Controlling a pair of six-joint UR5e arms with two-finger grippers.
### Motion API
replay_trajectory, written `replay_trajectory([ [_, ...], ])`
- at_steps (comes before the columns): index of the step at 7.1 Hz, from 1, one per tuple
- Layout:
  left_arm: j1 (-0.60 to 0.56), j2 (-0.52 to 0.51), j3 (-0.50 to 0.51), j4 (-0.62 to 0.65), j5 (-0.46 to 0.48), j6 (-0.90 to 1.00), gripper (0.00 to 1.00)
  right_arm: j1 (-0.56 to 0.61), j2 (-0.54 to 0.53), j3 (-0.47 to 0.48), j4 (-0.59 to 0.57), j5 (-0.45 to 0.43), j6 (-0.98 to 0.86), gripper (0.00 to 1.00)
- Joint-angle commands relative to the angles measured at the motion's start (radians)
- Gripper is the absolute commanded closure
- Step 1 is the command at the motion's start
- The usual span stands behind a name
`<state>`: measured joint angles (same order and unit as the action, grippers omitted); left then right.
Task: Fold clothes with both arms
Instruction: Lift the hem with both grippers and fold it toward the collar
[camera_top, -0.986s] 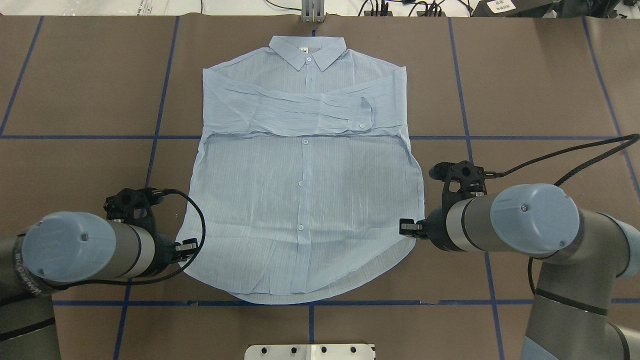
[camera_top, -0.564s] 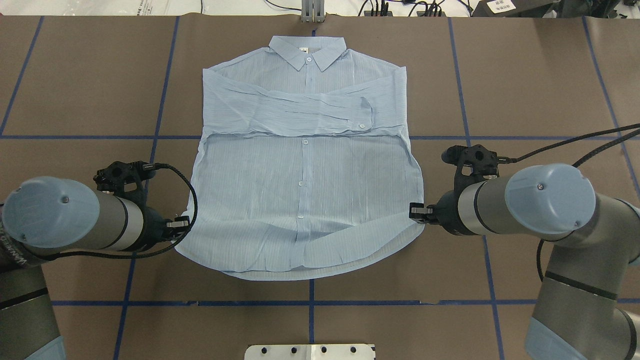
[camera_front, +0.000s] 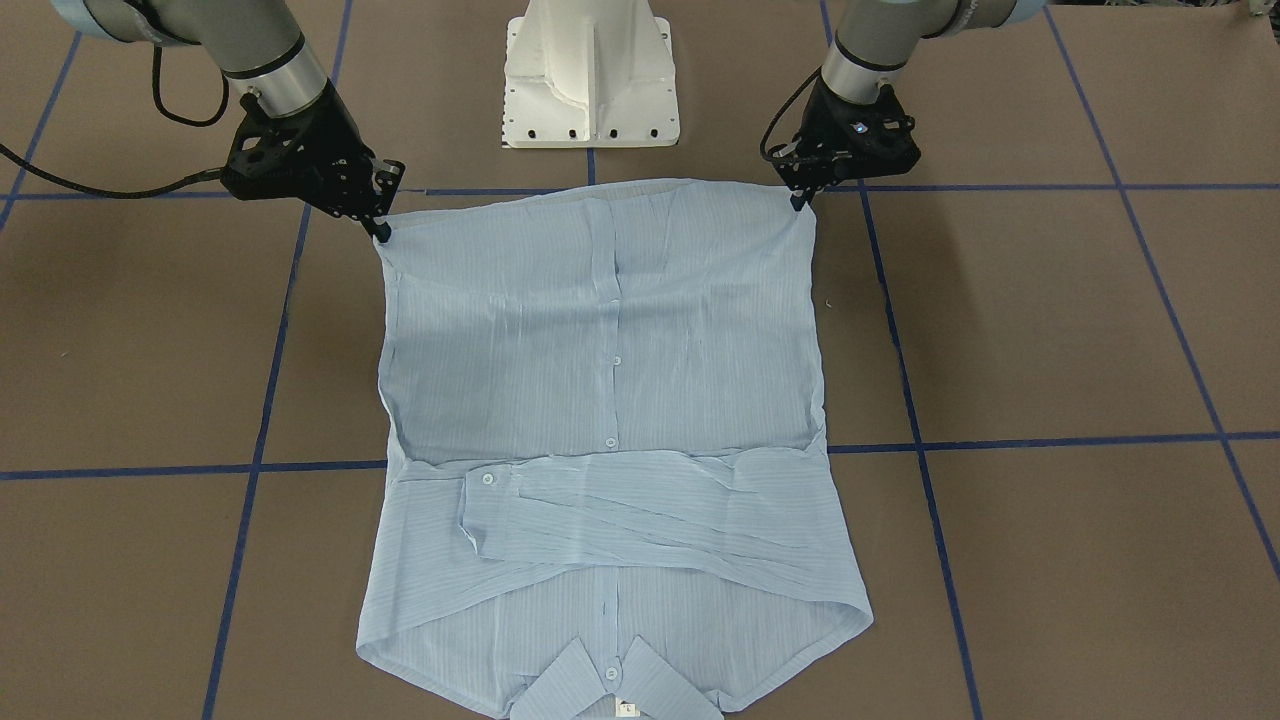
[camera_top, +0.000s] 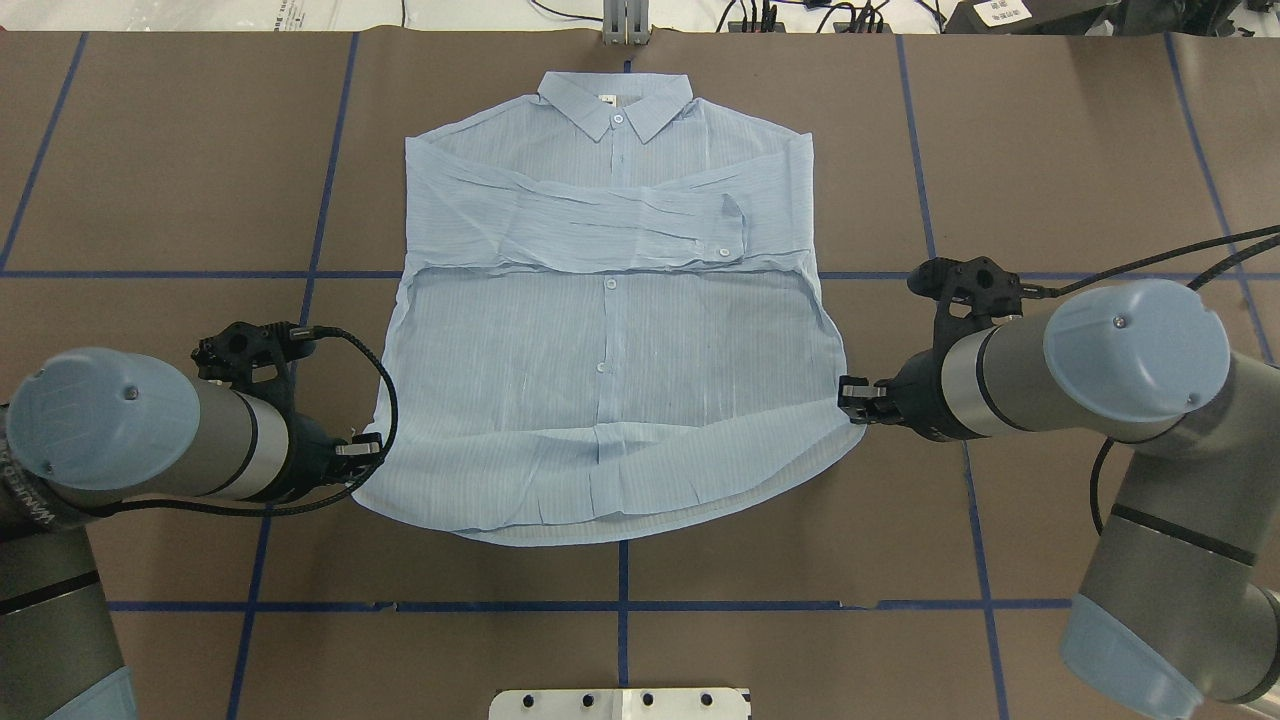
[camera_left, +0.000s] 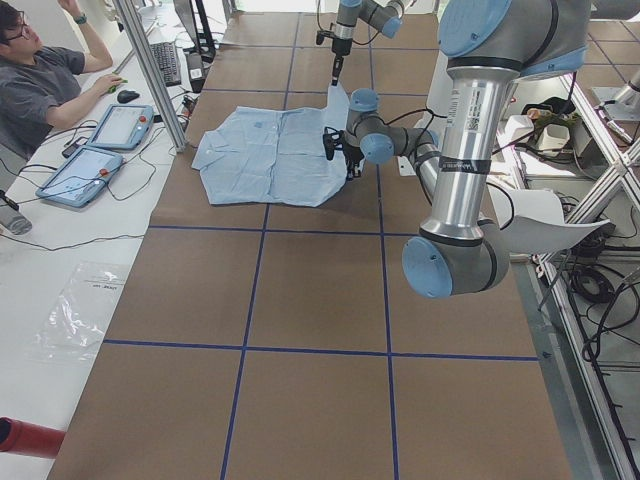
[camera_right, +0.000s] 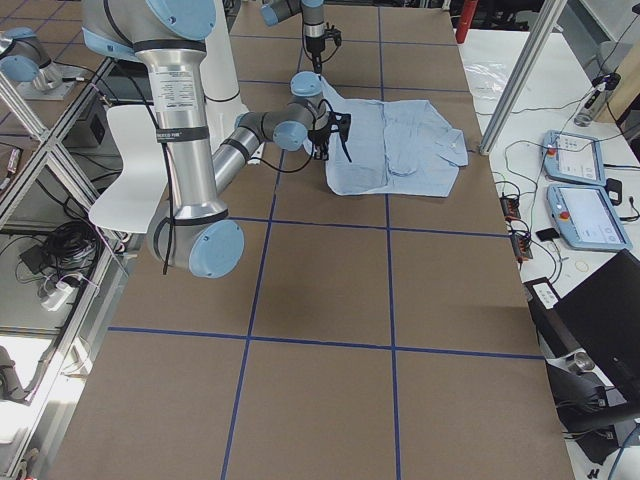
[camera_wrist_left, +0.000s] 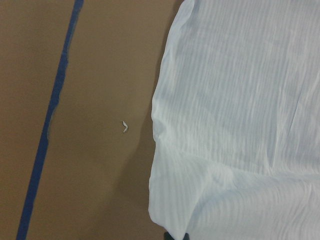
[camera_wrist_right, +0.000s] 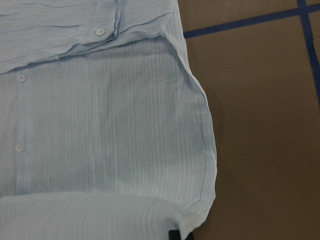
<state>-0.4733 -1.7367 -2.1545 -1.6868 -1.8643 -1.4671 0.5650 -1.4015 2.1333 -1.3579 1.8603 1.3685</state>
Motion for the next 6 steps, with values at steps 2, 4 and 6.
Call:
replay_trajectory([
  [2,-0.028,-0.001,-0.001,-0.004,-0.046,0.046,1.00,0.016,0.001,-0.003,-0.001,0.003,0.000,1.00],
  [4,-0.073,-0.003,0.001,-0.028,-0.075,0.068,1.00,0.068,0.010,-0.010,-0.001,0.054,-0.003,1.00],
  [6,-0.116,-0.023,0.013,-0.066,-0.110,0.068,1.00,0.102,0.048,-0.038,-0.001,0.076,-0.003,1.00],
])
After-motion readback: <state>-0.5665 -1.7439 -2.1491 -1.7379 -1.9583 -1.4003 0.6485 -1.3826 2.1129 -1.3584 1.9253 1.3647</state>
